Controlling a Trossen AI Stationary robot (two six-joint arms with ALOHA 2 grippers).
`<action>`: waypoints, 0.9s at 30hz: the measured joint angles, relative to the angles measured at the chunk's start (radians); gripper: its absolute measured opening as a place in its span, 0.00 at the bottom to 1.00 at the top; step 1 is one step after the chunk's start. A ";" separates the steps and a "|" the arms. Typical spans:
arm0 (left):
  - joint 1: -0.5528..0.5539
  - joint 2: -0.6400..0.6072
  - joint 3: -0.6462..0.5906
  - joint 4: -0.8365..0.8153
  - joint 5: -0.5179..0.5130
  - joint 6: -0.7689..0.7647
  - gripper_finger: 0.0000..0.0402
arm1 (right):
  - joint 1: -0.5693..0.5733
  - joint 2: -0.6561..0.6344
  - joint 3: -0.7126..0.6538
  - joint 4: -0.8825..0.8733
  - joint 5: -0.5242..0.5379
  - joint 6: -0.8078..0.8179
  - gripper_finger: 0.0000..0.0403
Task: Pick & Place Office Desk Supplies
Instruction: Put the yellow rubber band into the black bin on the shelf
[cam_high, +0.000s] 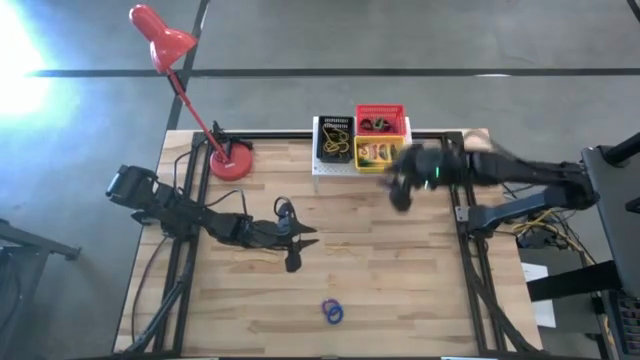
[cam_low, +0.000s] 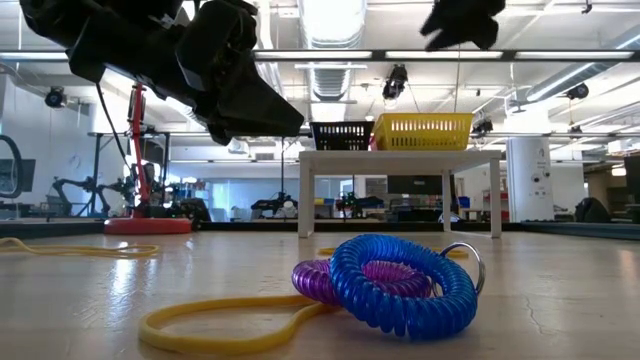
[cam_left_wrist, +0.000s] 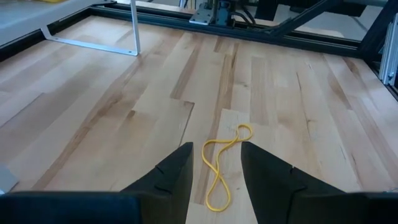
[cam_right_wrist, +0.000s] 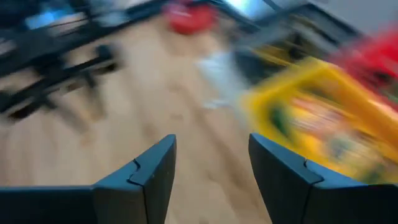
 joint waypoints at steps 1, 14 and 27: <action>0.000 0.000 0.000 0.000 0.000 0.000 0.35 | 0.070 0.001 -0.034 0.057 0.034 -0.021 0.48; -0.001 0.000 0.000 0.000 0.000 -0.024 0.35 | 0.523 0.209 -0.632 1.013 0.225 0.054 0.45; 0.000 0.000 0.000 -0.001 0.000 -0.049 0.35 | 0.408 0.730 -0.512 1.123 0.230 0.192 0.45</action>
